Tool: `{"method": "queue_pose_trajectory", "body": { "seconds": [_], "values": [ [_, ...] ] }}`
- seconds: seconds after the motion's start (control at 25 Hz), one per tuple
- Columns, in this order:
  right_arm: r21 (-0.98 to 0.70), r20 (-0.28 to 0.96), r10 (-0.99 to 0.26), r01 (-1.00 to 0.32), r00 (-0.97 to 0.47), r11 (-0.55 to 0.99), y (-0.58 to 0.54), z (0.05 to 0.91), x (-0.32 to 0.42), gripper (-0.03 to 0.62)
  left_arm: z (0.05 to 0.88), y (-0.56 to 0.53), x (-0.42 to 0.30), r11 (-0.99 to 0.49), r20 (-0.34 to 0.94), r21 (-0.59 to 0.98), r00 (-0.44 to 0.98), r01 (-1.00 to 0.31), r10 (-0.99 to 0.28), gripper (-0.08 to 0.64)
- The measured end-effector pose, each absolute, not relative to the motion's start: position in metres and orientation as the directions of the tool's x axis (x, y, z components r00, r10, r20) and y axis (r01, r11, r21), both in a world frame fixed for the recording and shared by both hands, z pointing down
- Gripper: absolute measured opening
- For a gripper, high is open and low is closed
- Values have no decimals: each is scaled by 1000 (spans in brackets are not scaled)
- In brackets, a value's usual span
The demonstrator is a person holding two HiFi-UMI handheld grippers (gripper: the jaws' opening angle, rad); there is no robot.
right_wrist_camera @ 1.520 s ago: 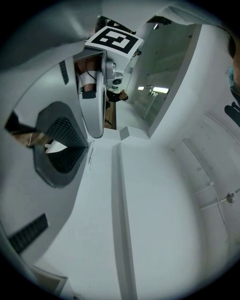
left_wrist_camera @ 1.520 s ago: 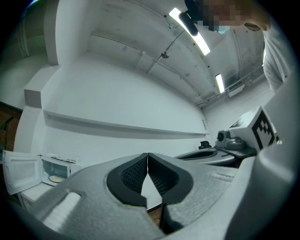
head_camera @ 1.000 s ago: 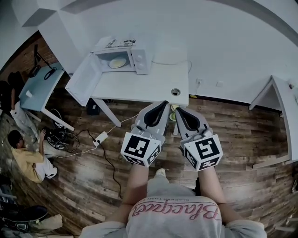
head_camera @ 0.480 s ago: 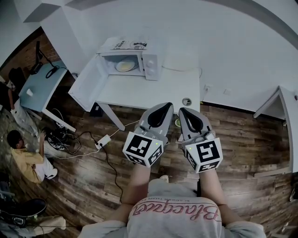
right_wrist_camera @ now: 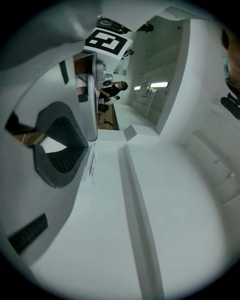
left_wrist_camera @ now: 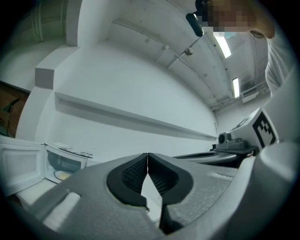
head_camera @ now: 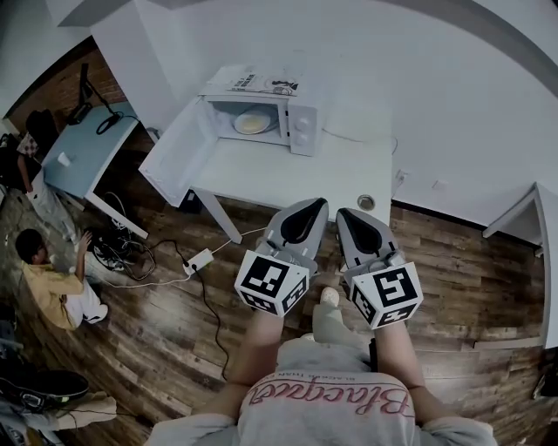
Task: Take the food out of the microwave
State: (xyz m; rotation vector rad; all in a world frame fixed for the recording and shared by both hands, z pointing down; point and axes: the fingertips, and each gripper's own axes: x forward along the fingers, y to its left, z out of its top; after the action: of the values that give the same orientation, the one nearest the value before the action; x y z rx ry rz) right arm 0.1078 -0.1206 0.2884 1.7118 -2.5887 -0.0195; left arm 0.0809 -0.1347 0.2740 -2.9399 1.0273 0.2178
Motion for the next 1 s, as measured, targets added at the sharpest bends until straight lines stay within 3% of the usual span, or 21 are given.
{"method": "queue_pose_trajectory", "body": {
  "seconds": [0.44,1.0],
  "values": [
    [4,-69,-916,-918,-396,396,-199,276,107,9,279,-209,59,-722,-126,2,716,-692,-687,8],
    [-25,-11,-846,-845,-533,533,-337,288,93,9,295,-337,40,-616,-75,63,612,-785,-788,8]
  ]
}}
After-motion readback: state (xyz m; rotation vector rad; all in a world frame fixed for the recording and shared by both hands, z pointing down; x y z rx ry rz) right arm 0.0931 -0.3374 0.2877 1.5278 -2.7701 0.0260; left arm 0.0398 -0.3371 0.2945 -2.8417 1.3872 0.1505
